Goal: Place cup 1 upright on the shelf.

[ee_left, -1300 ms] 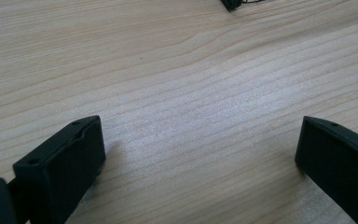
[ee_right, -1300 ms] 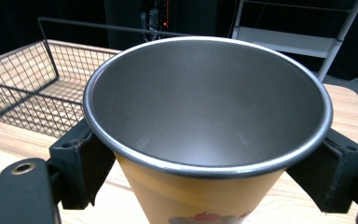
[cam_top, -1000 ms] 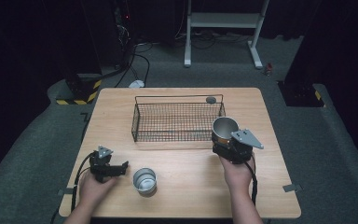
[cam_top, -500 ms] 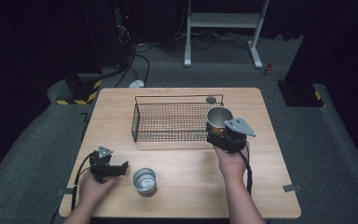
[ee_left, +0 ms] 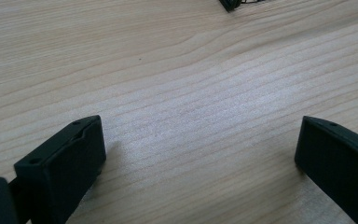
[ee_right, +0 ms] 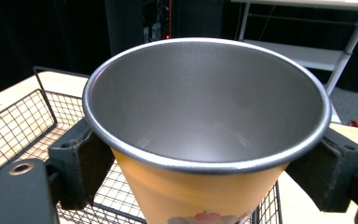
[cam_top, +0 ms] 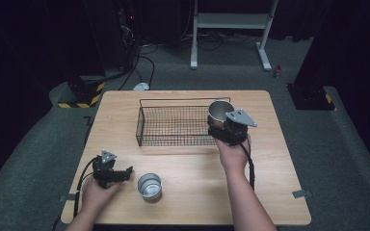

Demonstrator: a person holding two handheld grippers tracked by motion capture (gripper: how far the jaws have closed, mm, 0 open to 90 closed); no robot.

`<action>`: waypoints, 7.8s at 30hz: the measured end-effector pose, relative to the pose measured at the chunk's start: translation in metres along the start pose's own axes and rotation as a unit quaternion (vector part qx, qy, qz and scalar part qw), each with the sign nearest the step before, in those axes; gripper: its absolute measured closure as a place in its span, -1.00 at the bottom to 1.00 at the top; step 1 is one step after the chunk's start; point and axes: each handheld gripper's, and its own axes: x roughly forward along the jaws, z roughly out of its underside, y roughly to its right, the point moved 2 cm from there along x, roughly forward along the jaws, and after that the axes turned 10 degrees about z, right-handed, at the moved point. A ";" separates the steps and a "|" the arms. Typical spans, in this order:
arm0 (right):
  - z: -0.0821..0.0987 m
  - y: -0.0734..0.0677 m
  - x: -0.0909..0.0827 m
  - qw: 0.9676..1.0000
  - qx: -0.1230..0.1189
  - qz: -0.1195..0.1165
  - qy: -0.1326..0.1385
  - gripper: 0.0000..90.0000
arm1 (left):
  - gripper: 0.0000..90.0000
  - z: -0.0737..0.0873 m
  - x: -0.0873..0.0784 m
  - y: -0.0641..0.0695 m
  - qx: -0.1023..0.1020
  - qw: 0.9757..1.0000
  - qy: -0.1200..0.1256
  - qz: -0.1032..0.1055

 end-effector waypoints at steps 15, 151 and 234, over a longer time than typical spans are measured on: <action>-0.003 -0.008 0.035 0.999 -0.005 0.010 -0.030 -0.67 | -0.95 0.000 0.000 0.000 0.000 1.000 -0.001 0.001; 0.058 -0.011 -0.014 0.994 -0.046 -0.012 -0.097 -0.80 | -0.91 -0.001 0.000 0.000 0.003 1.000 0.001 0.003; 0.157 0.008 -0.042 0.973 -0.055 -0.025 -0.224 -0.80 | -0.96 -0.013 -0.026 0.009 -0.005 0.998 0.057 0.030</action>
